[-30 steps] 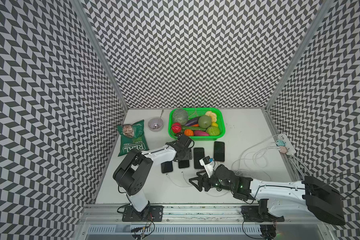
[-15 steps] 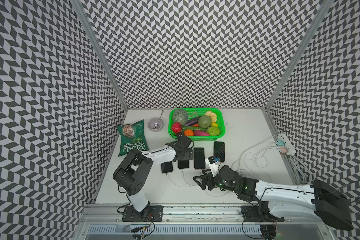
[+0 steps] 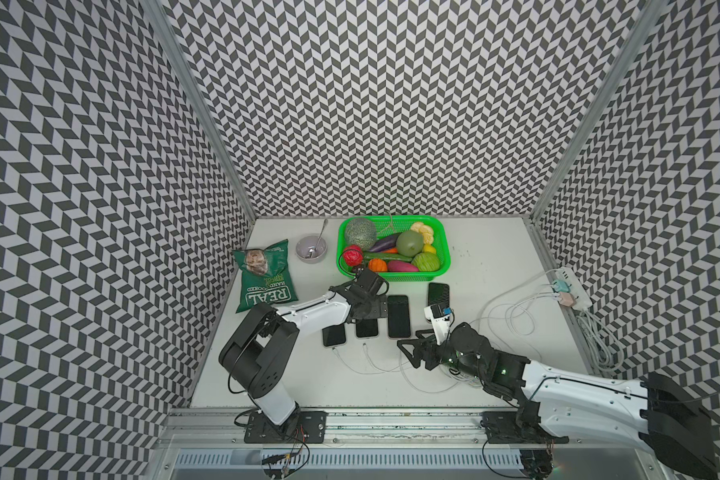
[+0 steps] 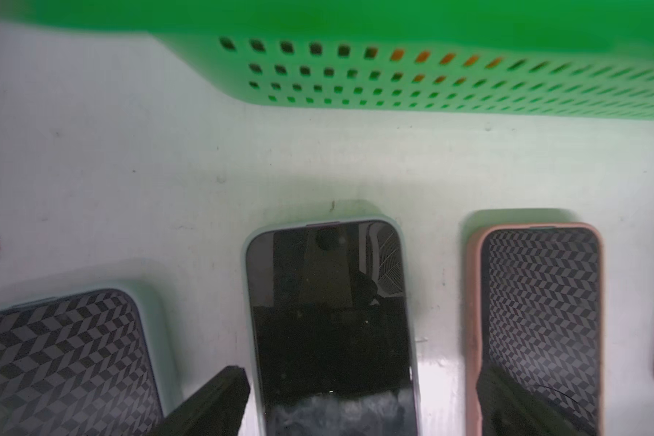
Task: Unplug the charging cable from the phone
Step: Place the phone at the center of the board, then pick up the phone at the center of the board.
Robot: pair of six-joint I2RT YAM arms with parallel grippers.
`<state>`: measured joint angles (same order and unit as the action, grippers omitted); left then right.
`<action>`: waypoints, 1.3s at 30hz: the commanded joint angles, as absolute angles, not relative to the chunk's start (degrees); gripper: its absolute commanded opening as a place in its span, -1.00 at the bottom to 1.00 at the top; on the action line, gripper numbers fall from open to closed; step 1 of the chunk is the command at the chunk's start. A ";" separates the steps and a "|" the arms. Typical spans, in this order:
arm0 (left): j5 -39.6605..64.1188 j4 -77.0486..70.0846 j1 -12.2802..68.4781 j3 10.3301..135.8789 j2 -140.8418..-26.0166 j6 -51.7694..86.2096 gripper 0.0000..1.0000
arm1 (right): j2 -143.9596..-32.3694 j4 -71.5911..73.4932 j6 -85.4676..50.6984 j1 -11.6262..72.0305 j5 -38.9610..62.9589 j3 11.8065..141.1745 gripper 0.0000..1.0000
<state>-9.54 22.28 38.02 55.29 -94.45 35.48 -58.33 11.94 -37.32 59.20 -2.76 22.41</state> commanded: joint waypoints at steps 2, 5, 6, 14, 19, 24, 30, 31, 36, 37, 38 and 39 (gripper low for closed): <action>-8.84 21.97 39.50 56.46 -92.46 34.75 1.00 | -56.53 12.17 -36.47 57.82 -2.65 21.43 0.73; -8.96 22.41 40.73 57.50 -92.39 35.08 1.00 | -56.06 12.16 -36.48 56.63 -2.36 20.98 0.74; -8.96 22.48 41.19 57.74 -92.36 35.29 1.00 | -55.95 12.13 -36.47 56.28 -2.19 20.78 0.74; -9.40 23.37 44.85 61.28 -94.70 35.90 1.00 | -54.27 12.06 -36.98 53.38 -1.25 19.16 0.75; -9.56 23.62 46.67 63.69 -97.85 36.03 1.00 | -52.55 11.88 -37.59 52.01 -1.14 18.00 0.75; -9.89 24.26 47.91 66.44 -101.86 36.27 1.00 | -50.08 12.28 -38.18 51.43 -1.39 16.48 0.75; -10.43 25.01 48.90 69.45 -106.05 36.30 1.00 | -47.51 12.35 -38.41 51.14 -1.85 15.19 0.76; -10.52 25.12 48.99 69.95 -106.65 36.30 1.00 | -47.14 12.38 -38.49 51.15 -1.99 14.94 0.76; -11.19 25.36 49.39 71.46 -109.18 36.19 1.00 | -45.85 12.55 -38.73 51.02 -2.27 13.93 0.77; -11.35 25.41 49.44 71.80 -109.77 36.07 1.00 | -45.56 12.60 -38.83 50.98 -2.12 13.77 0.77; -11.67 25.54 49.57 72.23 -110.47 36.06 1.00 | -45.27 12.52 -38.93 50.98 -1.99 13.57 0.77; -11.85 25.69 49.67 72.55 -110.82 36.08 1.00 | -45.17 12.51 -38.93 50.98 -1.83 13.46 0.77</action>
<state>-10.33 24.62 49.12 70.61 -109.62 35.90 -46.17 10.63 -38.61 51.27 -1.69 14.13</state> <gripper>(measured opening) 0.993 0.885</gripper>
